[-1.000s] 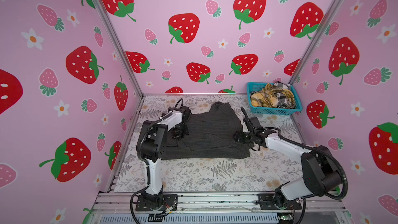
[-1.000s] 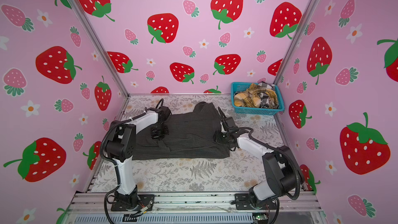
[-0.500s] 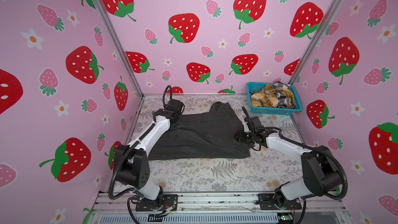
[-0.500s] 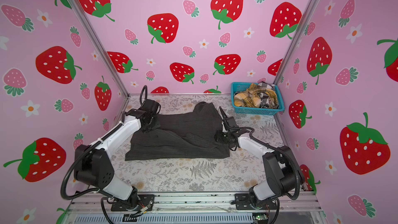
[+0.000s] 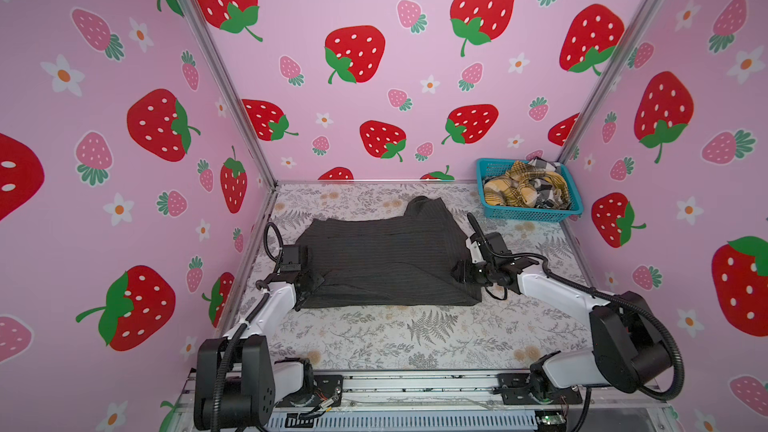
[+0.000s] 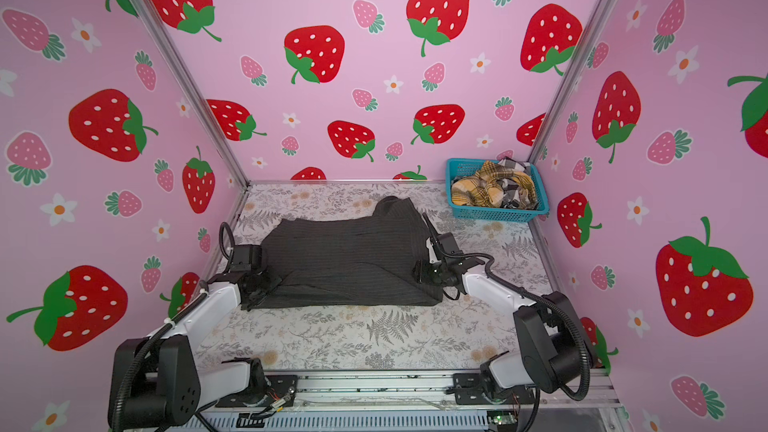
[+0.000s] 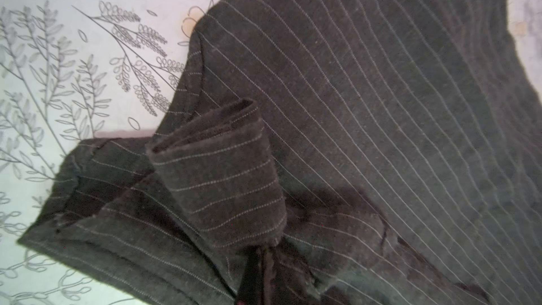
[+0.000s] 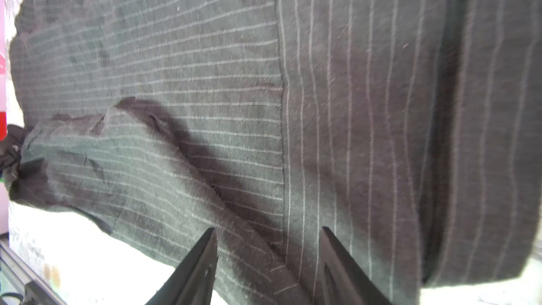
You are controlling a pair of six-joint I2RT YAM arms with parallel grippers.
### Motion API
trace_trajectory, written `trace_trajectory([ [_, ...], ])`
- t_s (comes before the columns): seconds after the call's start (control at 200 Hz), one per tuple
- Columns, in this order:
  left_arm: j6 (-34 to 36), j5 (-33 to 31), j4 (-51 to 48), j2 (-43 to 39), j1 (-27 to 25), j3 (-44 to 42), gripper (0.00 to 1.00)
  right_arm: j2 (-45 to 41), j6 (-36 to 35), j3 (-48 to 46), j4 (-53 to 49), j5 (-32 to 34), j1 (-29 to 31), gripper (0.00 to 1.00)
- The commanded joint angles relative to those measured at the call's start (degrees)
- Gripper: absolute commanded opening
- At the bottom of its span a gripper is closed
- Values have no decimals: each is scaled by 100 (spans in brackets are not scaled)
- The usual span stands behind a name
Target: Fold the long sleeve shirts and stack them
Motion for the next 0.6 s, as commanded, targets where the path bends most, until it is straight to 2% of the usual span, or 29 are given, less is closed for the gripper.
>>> trace_trajectory([
  [0.0,-350,201,393,-493,30,-105,16,-62,-64,-147,-131,62,74,58],
  [0.03,-441,74,185,-634,35,-114,31,-80,-64,-158,-141,90,88,58],
  [0.05,-495,-38,21,-720,33,-116,37,-92,-64,-158,-151,114,92,58],
  [0.145,-761,-680,-933,-1103,188,-50,58,-127,-66,-158,-170,185,119,58],
  [0.225,-781,-743,-1364,-1247,504,16,69,-140,-57,-128,-186,204,128,58],
  [0.33,-699,-432,-1826,-949,845,332,71,-151,-64,-90,-202,221,127,58],
  [0.465,-433,-250,-2202,-70,910,865,72,-183,-87,-44,-221,266,128,58],
  [0.595,-390,-90,-2059,481,988,1125,72,-229,-65,-34,-222,256,136,58],
])
